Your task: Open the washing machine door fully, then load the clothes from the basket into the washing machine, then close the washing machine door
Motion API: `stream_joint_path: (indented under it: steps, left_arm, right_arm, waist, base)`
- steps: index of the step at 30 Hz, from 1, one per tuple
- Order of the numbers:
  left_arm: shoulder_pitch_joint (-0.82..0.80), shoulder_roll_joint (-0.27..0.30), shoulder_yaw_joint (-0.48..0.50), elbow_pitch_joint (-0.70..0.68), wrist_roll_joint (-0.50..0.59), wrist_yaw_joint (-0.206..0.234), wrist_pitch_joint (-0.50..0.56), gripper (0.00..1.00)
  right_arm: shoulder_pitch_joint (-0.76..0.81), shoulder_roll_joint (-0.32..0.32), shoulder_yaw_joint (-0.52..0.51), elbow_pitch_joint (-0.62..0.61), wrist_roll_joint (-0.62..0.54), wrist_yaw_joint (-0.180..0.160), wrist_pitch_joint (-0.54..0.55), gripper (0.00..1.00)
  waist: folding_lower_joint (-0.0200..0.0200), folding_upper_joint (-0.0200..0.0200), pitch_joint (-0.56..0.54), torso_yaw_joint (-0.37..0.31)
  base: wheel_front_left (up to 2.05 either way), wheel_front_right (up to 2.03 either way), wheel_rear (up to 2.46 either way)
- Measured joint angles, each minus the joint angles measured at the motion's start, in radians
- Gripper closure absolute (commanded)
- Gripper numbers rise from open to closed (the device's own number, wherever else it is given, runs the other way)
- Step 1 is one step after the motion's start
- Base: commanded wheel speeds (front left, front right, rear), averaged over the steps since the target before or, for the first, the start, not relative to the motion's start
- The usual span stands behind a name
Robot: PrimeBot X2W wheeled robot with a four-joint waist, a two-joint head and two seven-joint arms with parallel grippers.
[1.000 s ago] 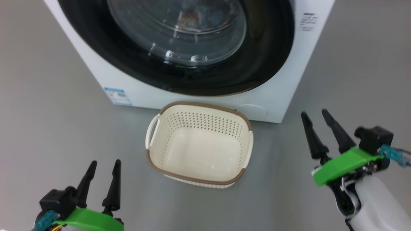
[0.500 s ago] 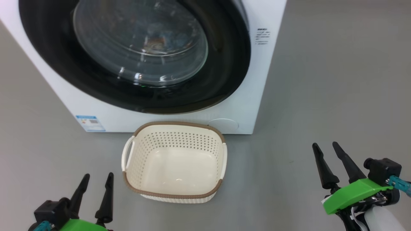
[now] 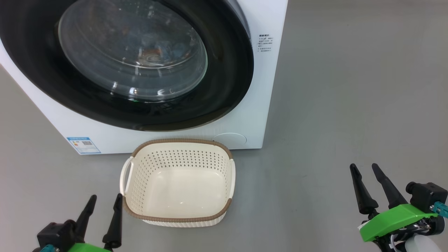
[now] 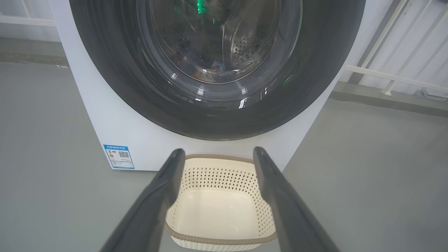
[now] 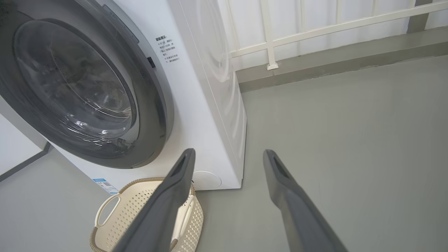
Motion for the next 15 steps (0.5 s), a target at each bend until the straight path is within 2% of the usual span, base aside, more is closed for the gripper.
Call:
stream_joint_path:
  steps: [15]
  left_arm:
    - [0.0,0.007,0.008,0.011,0.0,0.0,0.0,0.0]
  right_arm:
    - [0.007,0.007,-0.017,-0.009,0.0,0.0,0.0,0.0]
  waist:
    - [0.0,0.0,0.002,-0.007]
  base:
    - [0.0,0.0,0.0]
